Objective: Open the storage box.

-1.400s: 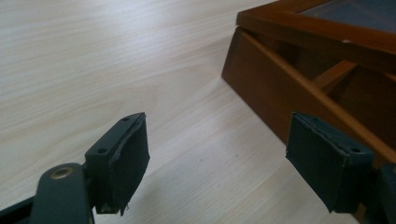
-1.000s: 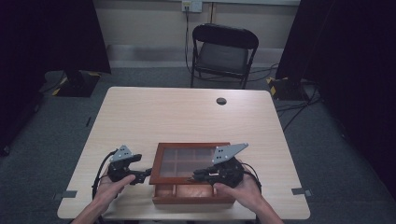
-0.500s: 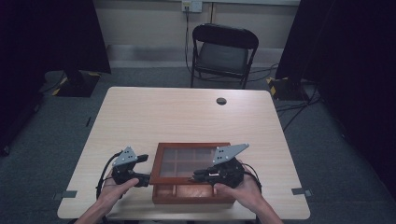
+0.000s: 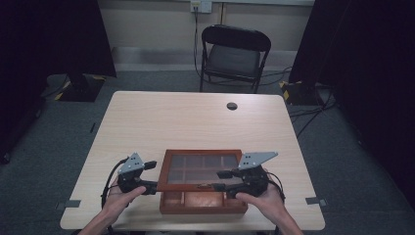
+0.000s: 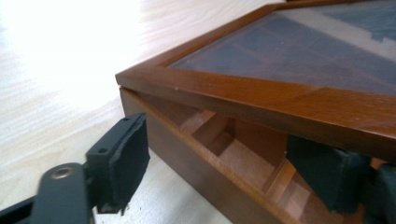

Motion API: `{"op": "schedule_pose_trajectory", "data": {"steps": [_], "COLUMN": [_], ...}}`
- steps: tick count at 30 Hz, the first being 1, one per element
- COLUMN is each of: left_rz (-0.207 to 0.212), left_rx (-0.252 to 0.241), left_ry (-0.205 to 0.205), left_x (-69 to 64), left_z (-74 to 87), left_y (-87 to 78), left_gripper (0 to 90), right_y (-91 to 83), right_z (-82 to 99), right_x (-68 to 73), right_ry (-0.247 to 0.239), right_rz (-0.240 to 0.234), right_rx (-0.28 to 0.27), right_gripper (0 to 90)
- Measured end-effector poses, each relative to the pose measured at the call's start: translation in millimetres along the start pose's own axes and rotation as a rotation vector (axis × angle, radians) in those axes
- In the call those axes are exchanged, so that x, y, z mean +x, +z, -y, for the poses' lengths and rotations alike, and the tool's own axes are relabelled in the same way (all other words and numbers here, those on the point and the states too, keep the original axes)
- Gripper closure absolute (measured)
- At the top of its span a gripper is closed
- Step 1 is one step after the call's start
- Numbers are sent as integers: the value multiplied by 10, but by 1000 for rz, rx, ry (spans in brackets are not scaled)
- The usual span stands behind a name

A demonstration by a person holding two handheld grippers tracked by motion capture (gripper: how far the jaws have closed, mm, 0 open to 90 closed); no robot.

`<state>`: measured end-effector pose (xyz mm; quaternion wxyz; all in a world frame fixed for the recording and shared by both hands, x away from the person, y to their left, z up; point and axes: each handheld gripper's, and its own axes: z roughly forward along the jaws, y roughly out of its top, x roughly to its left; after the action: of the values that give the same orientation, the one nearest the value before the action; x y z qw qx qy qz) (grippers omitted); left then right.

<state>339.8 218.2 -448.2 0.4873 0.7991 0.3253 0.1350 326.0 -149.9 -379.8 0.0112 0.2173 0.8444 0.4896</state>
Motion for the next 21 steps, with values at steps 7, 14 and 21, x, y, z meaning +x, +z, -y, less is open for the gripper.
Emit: {"op": "schedule_pose_trajectory", "data": {"steps": [7, 14, 21], "left_rz": [14, 26, 56], "left_rx": [-7, -35, -52], "left_ry": [33, -8, -46], "left_x": [-60, -41, 16], "left_z": [-101, -193, -294], "left_y": [16, 4, 7], "left_gripper": [201, 203, 217], "right_y": [-171, -275, -292], "right_z": [69, 65, 79], "right_x": [-70, -88, -137], "right_ry": [49, 53, 58], "right_rz": [47, 81, 110], "right_rx": [-45, -78, -75], "right_gripper": [339, 241, 202]}}
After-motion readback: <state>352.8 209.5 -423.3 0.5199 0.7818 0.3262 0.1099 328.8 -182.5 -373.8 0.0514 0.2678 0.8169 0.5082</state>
